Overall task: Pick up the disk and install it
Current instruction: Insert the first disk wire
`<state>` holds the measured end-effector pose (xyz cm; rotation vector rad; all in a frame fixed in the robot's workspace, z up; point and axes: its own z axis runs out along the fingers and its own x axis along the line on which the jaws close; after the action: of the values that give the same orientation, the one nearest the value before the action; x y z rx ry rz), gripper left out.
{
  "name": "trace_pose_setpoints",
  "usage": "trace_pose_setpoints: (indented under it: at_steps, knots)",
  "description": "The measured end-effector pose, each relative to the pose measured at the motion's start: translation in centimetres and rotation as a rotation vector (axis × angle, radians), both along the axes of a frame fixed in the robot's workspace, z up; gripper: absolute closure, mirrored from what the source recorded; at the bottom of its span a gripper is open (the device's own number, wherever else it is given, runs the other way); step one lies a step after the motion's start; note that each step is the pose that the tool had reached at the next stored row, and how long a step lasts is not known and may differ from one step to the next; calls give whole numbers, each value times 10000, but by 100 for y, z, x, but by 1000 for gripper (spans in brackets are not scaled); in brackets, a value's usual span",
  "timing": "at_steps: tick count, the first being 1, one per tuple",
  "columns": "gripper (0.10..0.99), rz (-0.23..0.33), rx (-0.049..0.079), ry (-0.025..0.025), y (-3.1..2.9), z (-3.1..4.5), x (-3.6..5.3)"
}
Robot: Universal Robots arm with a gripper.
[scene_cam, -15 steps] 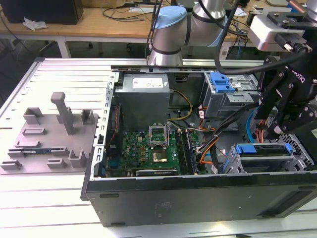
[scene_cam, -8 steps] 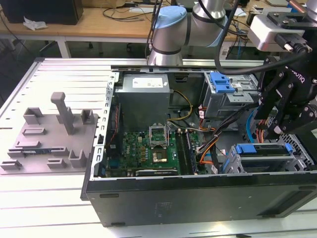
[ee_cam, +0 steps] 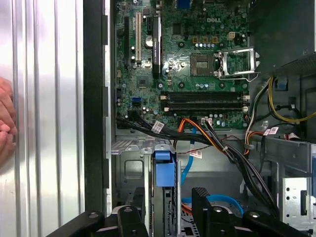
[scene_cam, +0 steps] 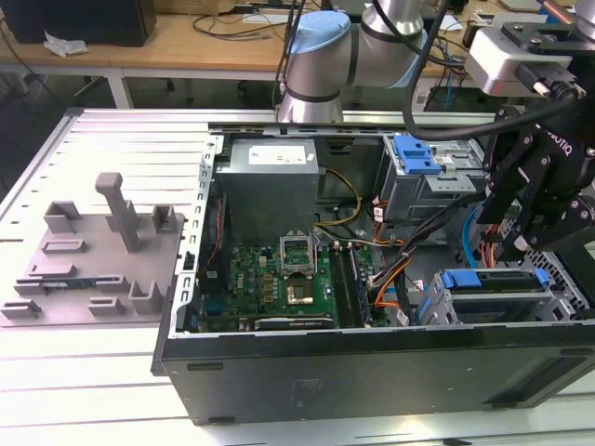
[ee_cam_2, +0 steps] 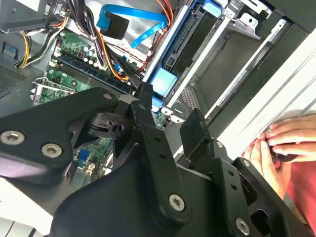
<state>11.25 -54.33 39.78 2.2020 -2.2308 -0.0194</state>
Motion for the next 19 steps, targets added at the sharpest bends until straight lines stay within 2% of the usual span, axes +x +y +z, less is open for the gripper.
trace_pose_setpoints:
  at_steps: [1,2,3,5,6,7,8,10,14,15,17,19]
  knots:
    - [584,1,-1,0,0,0,0]
    - [584,-1,-65,0,22,-2,0]
    - [584,-2,-173,0,51,-1,1]
    - [584,-2,-465,1,149,0,1]
    - [584,-1,-802,0,319,1,2]
    - [584,-2,-1011,0,473,-1,6]
    - [584,-3,-1212,4,575,0,7]
    - [584,-1,-1588,25,657,0,10]
    - [584,4,-2786,104,790,0,18]
    - [584,4,-3040,114,830,0,21]
    - [584,2,-3295,120,892,-1,24]
    - [584,4,-3494,119,970,0,34]
